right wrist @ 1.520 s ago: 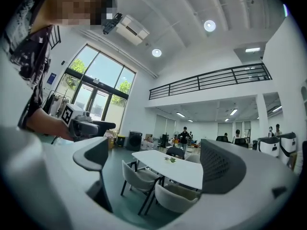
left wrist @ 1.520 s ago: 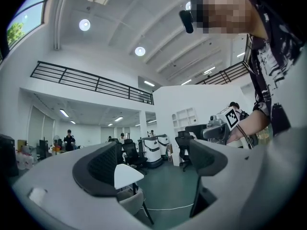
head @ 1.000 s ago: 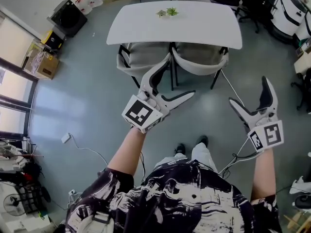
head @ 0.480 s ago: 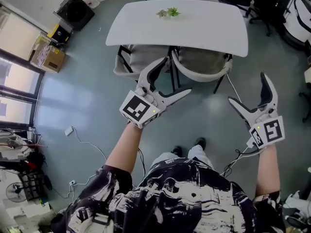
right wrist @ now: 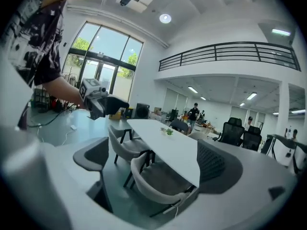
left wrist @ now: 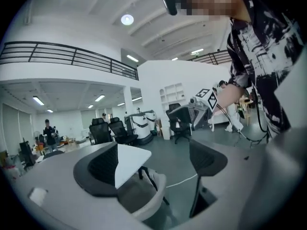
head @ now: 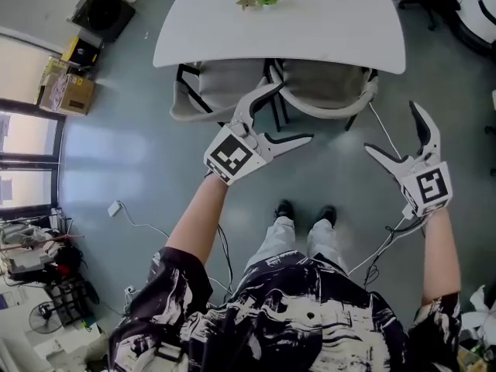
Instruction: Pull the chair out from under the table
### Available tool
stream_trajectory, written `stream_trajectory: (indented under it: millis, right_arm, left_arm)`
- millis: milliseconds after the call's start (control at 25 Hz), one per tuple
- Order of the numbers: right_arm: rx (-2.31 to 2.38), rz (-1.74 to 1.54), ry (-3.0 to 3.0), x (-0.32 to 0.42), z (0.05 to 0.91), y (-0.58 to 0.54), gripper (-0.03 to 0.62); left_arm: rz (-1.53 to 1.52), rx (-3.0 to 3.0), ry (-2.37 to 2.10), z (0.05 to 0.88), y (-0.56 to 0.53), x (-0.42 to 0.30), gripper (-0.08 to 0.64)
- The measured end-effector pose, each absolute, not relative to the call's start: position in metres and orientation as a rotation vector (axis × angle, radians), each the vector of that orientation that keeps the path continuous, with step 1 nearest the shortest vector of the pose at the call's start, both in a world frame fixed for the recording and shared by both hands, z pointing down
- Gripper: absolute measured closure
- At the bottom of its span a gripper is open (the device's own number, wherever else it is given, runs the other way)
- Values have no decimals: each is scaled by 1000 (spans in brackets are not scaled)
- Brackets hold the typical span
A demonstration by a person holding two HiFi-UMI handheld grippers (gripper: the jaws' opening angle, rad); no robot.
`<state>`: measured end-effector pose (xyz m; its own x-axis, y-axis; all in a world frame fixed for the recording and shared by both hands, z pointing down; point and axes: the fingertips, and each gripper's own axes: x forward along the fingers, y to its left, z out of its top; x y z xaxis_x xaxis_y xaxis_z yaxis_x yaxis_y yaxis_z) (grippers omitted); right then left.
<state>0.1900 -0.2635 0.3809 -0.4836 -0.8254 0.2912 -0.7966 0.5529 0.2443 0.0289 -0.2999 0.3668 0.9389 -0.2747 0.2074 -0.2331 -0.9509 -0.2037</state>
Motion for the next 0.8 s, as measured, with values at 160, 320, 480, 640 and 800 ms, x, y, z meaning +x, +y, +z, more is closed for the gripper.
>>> stream_trajectory:
  millis: [160,320,480,640,800]
  right_arm:
    - [1132,-110,-2297,177,451,-296,46]
    - [939,-118,-2221,164,529,-332,46]
    - [749,-139,-2085,168,618,-364,46]
    - [509,-247,-1907,187,702,-386,48]
    - [336,-343,-1805,193,761,-396,48]
  left_arm:
    - [-540,-2881,245,434,-330,41,114]
    - [-779,-2815,95,524,-361,54,114]
    - [-996,-2688,-54,611,-387,64,114]
    - [-1180,-2526,-134,683,-418,63,114]
    - [-1282,-2401,-198,736,-437,54,114]
